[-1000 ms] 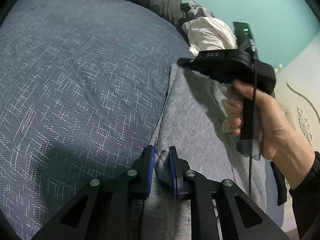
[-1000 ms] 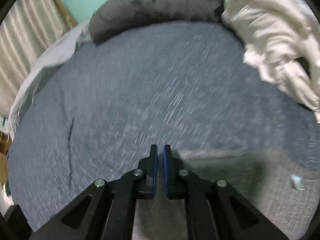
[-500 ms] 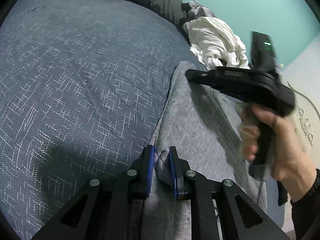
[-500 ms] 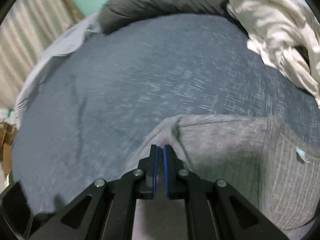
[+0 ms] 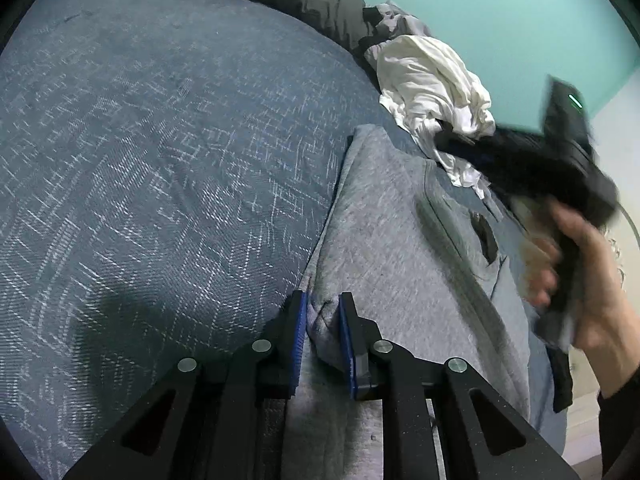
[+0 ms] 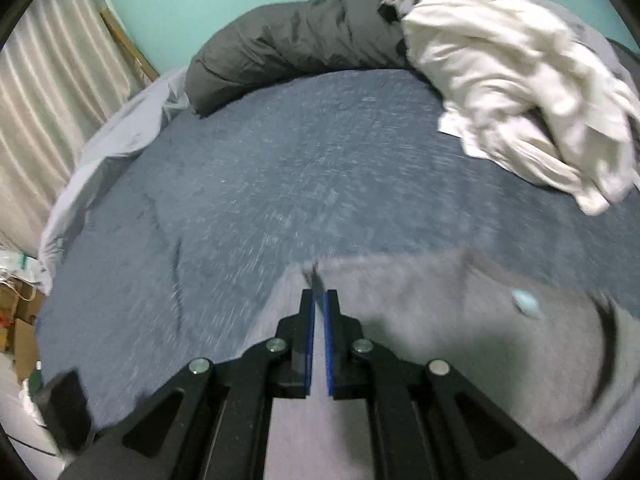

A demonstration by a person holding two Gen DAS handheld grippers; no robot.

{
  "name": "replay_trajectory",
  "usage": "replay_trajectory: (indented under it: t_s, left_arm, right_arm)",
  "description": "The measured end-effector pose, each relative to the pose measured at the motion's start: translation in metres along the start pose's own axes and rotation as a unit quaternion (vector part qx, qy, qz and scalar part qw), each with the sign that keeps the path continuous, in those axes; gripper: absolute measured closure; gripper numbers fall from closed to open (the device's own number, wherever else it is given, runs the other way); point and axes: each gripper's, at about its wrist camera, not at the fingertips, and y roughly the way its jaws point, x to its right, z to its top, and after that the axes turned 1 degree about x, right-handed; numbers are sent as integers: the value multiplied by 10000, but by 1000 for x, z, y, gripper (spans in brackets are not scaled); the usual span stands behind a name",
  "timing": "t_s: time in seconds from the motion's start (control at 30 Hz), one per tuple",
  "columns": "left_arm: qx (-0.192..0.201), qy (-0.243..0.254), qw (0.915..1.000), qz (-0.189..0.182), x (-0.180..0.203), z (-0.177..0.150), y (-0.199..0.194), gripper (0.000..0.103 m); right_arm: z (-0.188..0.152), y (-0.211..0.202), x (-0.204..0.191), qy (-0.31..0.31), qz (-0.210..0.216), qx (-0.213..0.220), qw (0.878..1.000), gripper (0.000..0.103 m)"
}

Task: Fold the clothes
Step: 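Open both grippers and lift them off the folded sweatshirt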

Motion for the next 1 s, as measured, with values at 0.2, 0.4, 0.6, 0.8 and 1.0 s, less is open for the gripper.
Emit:
replay_trajectory:
  t_s: [0.2, 0.4, 0.6, 0.8, 1.0]
  left_arm:
    - [-74, 132, 9997, 182, 3, 0, -17, 74]
    - [-243, 163, 9989, 368, 1, -18, -45, 74]
    - [-527, 329, 9965, 562, 10, -46, -71, 74]
    - [-689, 432, 9946, 652, 27, -74, -100, 74]
    - [-791, 516, 9927, 754, 33, -92, -127, 74]
  right_arm:
    - [-61, -77, 21, 181, 75, -36, 9998, 98]
    - [-140, -149, 52, 381, -91, -144, 9991, 98]
    - [-209, -178, 81, 618, -404, -390, 9965, 98]
    - [-263, -165, 108, 936, -865, -841, 9883, 98]
    - [-289, -174, 116, 1153, -1107, -880, 9832, 98]
